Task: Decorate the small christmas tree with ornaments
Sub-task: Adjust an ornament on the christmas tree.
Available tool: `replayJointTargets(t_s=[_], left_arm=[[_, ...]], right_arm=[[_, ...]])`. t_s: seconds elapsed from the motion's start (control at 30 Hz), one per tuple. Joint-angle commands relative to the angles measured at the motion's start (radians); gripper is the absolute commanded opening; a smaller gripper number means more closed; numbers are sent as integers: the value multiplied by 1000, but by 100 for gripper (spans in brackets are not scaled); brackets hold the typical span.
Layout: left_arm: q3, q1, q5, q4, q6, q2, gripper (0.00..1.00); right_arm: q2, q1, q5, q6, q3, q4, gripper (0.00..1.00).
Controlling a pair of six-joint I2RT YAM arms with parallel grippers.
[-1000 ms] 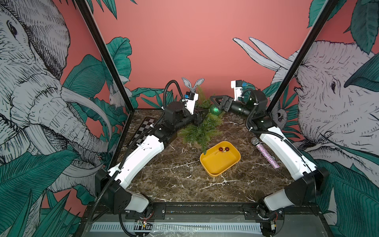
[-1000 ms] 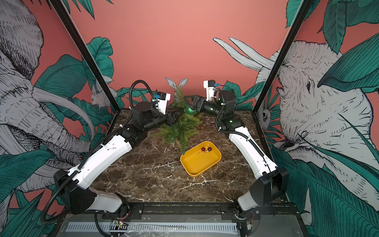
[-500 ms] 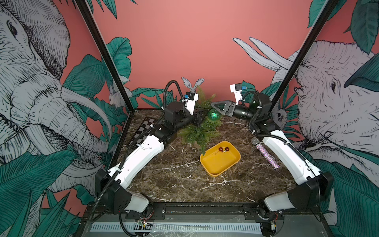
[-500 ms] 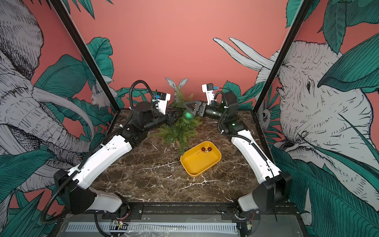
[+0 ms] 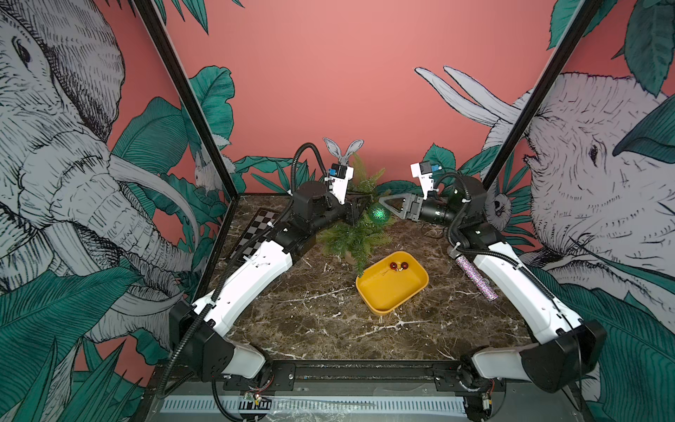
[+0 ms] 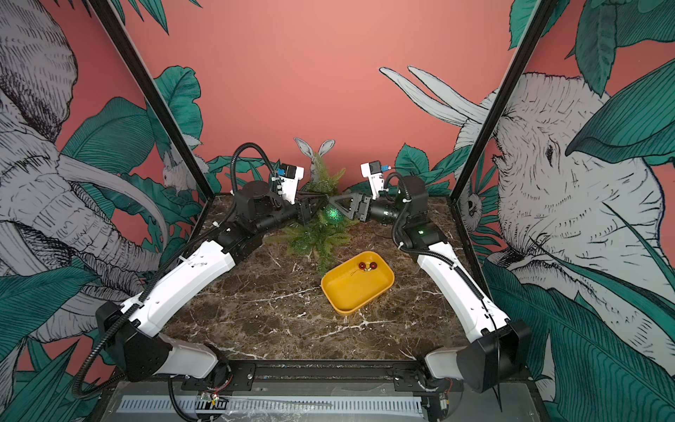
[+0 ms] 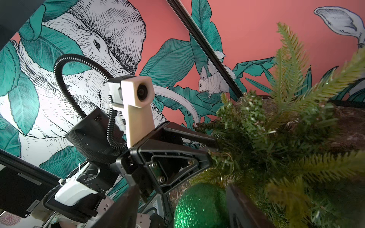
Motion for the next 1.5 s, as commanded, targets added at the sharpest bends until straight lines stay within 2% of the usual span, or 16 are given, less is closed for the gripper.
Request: replayJointTargets(t_s=[0.0, 0.13, 0.23, 0.37, 0.47, 0.67, 0.97, 1.17, 1.47], left_arm=[[-12, 4, 8, 9, -1, -25, 27], [-13, 4, 12, 12, -2, -23, 27], [-11, 4, 14, 12, -4, -23, 26], [-14, 4, 17, 12, -7, -22, 26], [-17, 4, 18, 12, -9, -24, 26], [-27, 4, 29, 25, -26, -36, 27], [-101, 4, 88, 30, -83, -97, 37], [-176, 3, 117, -25, -94, -181, 44], [-369, 0, 92, -107, -82, -347, 51]], right_arm=[[-56, -11, 79, -105, -10, -75, 69], [-99, -11, 200, -204, -6, -202, 69], [-106, -11, 239, -233, -2, -248, 68], [-113, -11, 269, -252, -10, -279, 68], [-127, -11, 277, -249, -21, -272, 72], [-158, -11, 292, -250, -63, -278, 72], [-279, -11, 396, -256, -163, -355, 70], [-323, -11, 412, -256, -228, -396, 69], [-300, -11, 507, -246, -317, -458, 67]])
